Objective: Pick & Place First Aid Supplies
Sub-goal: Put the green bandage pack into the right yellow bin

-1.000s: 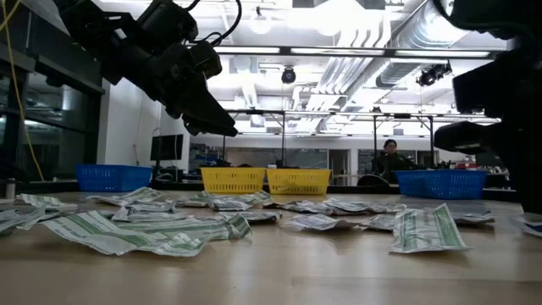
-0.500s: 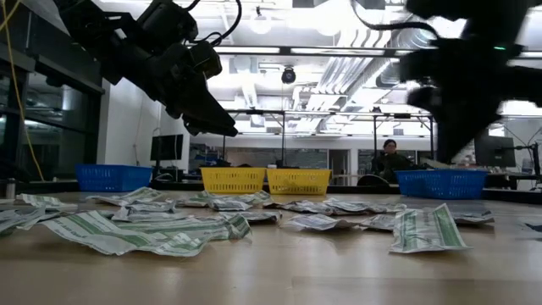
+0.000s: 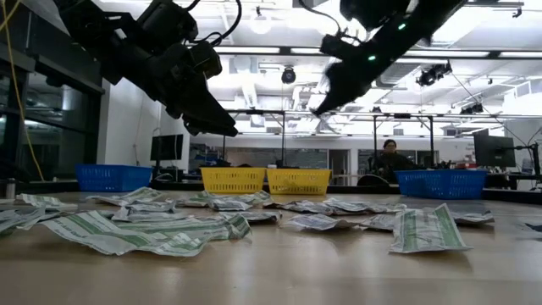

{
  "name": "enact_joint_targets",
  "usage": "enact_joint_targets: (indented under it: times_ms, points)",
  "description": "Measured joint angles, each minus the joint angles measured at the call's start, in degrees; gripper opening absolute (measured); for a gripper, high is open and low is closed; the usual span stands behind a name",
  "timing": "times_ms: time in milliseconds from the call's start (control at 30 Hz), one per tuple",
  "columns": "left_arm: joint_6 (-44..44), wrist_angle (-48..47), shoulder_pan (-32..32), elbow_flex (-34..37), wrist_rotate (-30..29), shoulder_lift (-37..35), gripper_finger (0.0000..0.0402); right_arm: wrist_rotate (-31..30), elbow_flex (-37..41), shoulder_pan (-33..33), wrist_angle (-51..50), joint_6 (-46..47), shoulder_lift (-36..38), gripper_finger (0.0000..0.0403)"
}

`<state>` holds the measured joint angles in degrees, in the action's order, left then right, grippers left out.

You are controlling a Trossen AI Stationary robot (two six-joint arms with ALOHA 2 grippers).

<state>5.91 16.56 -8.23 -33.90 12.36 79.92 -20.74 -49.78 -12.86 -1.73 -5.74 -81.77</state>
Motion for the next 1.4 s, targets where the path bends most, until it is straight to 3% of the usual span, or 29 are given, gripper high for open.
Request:
enact_joint_targets:
  times_ms: [233, 400, 567, 767, 1100, 1400]
  points:
    - [0.0, 0.0, 0.0, 0.0, 0.1, 0.0, 0.0162, 0.3, 0.1, -10.2, 18.2, 7.6, -6.4, 0.0]
    - [0.0, 0.0, 0.0, 0.0, 0.1, 0.0, 0.0162, -1.9, -1.4, -13.9, 23.0, 12.9, -12.7, 0.0]
    - [0.0, 0.0, 0.0, 0.0, 0.1, 0.0, 0.0162, -4.2, -4.7, -17.3, 22.0, 23.7, -17.7, 0.0]
    - [0.0, 0.0, 0.0, 0.0, 0.3, 0.0, 0.0162, 0.1, -8.4, -20.2, 19.5, 30.9, -22.3, 0.0]
    - [0.0, 0.0, 0.0, 0.0, 0.3, 0.0, 0.0162, 1.7, -15.5, -20.8, 7.0, 29.9, -26.7, 0.0]
    - [0.0, -0.1, 0.0, 0.0, 0.6, 0.0, 0.0162, 2.6, -16.7, -21.5, 2.8, 30.7, -26.8, 0.0011]
